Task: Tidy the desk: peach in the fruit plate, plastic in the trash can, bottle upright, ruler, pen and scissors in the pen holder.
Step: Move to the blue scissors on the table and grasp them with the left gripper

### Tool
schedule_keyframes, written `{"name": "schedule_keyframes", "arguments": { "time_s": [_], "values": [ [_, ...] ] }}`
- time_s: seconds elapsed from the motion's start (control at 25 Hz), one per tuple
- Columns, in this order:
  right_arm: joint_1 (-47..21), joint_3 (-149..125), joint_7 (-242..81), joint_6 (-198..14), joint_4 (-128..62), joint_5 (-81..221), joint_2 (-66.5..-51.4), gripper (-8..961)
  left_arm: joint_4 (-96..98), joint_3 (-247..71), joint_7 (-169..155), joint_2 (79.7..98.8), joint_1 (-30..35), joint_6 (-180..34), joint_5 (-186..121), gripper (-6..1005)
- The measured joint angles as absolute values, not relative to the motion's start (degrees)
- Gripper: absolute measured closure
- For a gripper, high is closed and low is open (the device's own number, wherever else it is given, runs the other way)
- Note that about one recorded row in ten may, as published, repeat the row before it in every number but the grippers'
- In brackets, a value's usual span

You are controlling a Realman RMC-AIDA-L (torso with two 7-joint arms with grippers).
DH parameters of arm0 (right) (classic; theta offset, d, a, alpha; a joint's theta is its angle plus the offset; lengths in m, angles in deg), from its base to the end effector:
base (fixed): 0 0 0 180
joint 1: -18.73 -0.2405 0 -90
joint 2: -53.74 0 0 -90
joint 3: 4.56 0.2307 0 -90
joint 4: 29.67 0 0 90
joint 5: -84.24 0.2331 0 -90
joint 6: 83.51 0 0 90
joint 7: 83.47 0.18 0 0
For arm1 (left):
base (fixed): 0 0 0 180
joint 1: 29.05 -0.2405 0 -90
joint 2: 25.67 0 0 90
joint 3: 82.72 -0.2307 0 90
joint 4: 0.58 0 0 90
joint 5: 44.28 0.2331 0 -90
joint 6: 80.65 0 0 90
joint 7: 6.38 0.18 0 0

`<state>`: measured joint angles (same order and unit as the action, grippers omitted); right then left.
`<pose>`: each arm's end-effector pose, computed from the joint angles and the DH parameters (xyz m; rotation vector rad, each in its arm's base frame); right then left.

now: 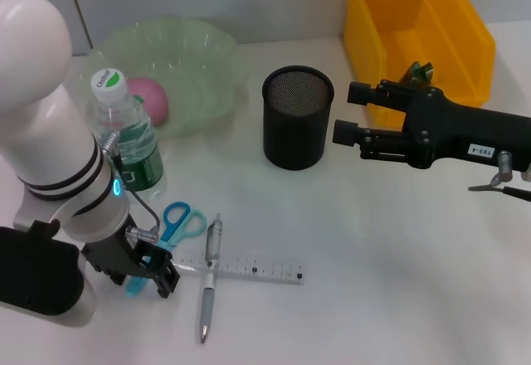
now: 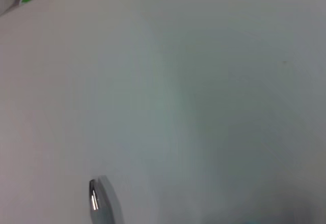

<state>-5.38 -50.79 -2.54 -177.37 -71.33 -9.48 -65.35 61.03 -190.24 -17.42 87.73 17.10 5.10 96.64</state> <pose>0.2155 0.3416 0.0147 -2.5769 0.5823 1.0727 -0.1780 0.3433 -0.0870 1.3633 -2.0820 -0.5109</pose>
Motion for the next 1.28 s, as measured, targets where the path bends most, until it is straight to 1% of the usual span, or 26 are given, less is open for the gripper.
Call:
{"name": "schedule_keyframes", "arguments": {
  "time_s": [0.6, 1.28],
  "values": [
    [-5.38, -50.80, -2.52, -177.38, -71.32, -9.45, -65.34, 129, 59.17, -190.12, -16.12, 87.84, 18.05, 4.27, 96.25, 322],
    [-5.27, -50.79, -2.52, -177.31, -71.32, -9.44, -65.26, 129, 58.18, -190.38, -15.58, 87.89, 18.59, 3.74, 96.24, 479]
  ]
}}
